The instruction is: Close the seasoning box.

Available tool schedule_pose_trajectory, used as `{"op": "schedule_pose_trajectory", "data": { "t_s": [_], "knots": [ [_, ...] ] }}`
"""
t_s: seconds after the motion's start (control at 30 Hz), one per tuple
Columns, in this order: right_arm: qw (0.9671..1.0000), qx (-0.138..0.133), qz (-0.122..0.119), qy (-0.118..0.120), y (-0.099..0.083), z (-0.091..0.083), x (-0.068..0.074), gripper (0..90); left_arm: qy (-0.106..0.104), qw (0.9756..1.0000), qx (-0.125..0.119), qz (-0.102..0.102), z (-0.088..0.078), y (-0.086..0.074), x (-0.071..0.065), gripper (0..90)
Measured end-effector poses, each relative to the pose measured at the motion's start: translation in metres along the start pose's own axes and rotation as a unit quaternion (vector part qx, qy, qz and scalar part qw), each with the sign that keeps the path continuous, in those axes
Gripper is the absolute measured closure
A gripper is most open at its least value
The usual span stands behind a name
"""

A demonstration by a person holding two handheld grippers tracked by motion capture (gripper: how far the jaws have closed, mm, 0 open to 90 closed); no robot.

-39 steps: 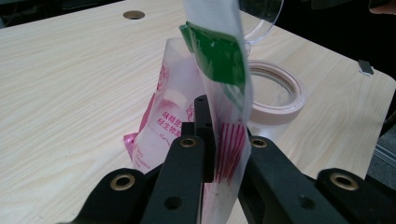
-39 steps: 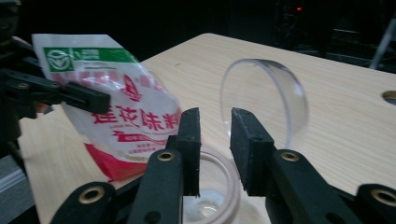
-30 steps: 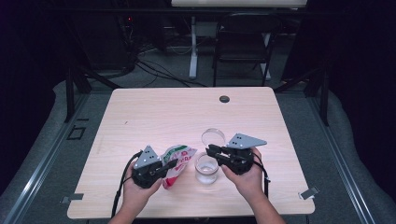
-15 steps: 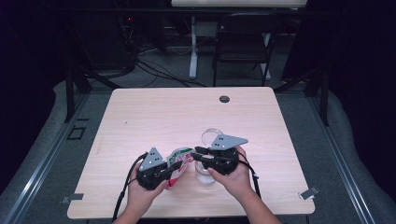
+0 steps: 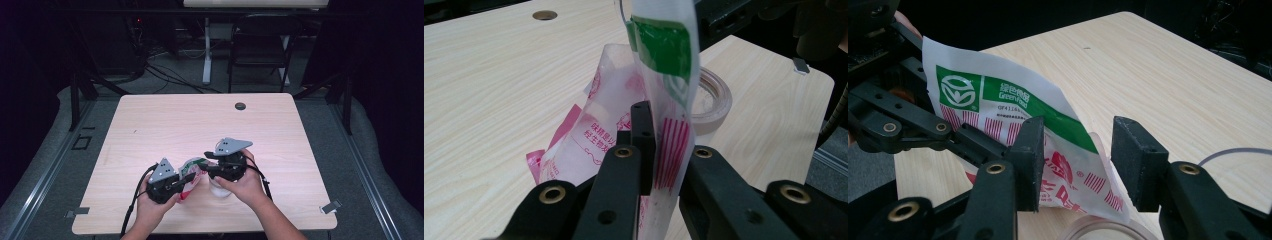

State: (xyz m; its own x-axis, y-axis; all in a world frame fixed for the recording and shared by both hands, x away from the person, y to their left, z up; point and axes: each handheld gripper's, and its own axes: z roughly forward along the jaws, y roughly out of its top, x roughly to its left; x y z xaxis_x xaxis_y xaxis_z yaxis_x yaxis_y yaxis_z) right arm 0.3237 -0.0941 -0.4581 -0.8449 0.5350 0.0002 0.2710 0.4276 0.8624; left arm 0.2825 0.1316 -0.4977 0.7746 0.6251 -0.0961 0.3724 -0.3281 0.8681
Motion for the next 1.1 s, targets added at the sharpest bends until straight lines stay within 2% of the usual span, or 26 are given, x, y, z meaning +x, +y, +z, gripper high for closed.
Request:
{"op": "schedule_pose_trajectory", "data": {
  "t_s": [0.3, 0.63, 0.8, 1.0, 1.1],
  "knots": [
    [0.9996, 0.009, -0.003, 0.025, 0.0029, 0.0035, -0.001, 61.7, -0.002, 1.0, 0.0, 0.001, 0.0003, -0.0002, -0.0001, 88.7],
    [0.9984, 0.026, -0.014, 0.049, 0.0047, 0.0033, 0.0004, 78.4, -0.002, 1.0, -0.003, -0.003, 0.0001, -0.0011, -0.0003, 87.0],
    [0.9978, 0.036, -0.022, 0.051, 0.0044, 0.0034, 0.0007, 89.1, -0.001, 1.0, -0.005, -0.005, 0.0014, -0.0028, -0.0013, 85.9],
    [0.998, 0.033, -0.021, 0.049, 0.0033, 0.0037, 0.0014, 90.0, 0.003, 1.0, -0.004, -0.007, 0.001, -0.0059, -0.0015, 80.7],
    [0.9981, 0.032, -0.026, 0.045, 0.0033, 0.0033, 0.0027, 90.0, 0.008, 0.9999, -0.009, -0.007, 0.0019, -0.0079, -0.0019, 75.1]
  ]
}}
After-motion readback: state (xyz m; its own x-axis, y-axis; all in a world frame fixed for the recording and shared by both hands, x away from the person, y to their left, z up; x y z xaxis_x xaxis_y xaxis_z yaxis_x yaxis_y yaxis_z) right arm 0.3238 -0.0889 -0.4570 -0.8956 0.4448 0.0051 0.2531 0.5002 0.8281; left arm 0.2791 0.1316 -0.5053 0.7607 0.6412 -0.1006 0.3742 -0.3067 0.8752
